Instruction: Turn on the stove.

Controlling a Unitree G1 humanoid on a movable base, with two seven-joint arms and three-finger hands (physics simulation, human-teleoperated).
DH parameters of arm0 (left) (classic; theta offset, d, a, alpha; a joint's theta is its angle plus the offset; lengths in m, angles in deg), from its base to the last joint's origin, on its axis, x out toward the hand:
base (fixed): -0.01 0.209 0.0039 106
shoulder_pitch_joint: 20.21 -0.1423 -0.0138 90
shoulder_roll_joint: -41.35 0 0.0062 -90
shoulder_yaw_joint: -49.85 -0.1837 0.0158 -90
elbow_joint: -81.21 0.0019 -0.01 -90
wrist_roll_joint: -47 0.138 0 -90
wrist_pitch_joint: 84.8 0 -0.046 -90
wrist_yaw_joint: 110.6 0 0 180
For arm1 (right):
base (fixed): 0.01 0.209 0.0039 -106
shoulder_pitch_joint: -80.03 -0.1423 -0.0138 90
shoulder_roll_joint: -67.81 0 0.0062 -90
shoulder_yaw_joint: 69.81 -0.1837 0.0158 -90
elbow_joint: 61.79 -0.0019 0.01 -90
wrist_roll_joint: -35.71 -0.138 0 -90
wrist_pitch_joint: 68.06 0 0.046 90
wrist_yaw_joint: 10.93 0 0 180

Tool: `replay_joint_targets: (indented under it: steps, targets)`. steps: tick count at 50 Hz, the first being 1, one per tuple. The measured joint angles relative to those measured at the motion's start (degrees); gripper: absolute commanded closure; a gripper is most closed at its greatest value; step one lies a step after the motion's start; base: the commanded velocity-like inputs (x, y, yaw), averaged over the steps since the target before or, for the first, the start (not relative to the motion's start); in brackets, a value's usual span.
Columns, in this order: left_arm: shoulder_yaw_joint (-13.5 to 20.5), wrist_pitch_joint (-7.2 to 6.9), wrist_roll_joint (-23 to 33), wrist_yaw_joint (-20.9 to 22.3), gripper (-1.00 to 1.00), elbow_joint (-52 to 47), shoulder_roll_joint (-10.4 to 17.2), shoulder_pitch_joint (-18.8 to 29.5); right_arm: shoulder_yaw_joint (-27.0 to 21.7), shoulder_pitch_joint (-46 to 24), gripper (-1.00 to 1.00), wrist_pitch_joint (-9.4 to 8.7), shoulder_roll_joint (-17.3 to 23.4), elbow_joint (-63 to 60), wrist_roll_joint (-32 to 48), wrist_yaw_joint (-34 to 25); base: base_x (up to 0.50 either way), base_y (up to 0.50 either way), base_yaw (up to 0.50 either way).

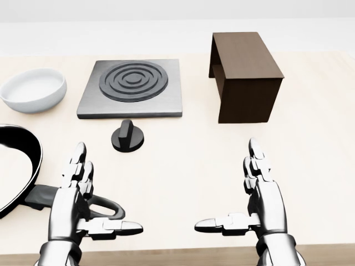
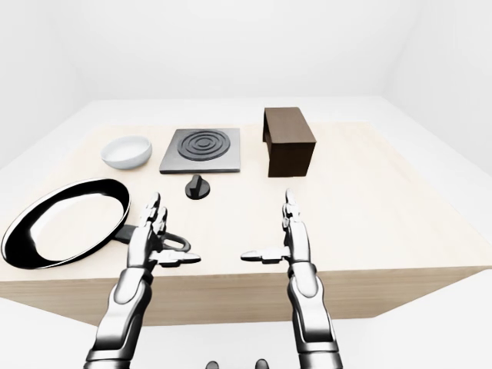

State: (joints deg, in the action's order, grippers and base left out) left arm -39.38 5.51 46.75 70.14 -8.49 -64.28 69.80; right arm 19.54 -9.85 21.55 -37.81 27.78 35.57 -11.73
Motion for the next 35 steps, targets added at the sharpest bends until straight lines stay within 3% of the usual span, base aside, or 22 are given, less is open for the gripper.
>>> replay_joint_targets:
  steps: [15, 19, 21, 35]
  targets:
    - [0.84, 0.12, -0.19, 0.75, -1.00, -0.18, 0.43, -0.18, -1.09, 0.79, -1.00, -2.16, 0.38, -3.66, -0.79, -0.98, 0.00, 0.00, 0.00]
    - [0.92, -0.17, -0.21, 0.83, -1.00, -0.69, 0.47, -0.30, -2.48, 1.03, -1.00, -3.77, 0.85, -6.33, -1.32, -0.61, 0.00, 0.00, 0.00]
    - [0.93, -0.33, -0.19, 0.86, -1.00, -1.00, 0.48, -0.37, -3.77, 1.34, -1.00, -4.62, 1.22, -8.63, -1.93, -0.55, 0.00, 0.00, 0.00]
    - [1.22, -1.12, -0.26, 0.93, -1.00, -2.20, 0.58, -0.40, -16.59, 3.48, -1.00, -4.62, 3.20, -26.72, -8.11, -1.31, 0.00, 0.00, 0.00]
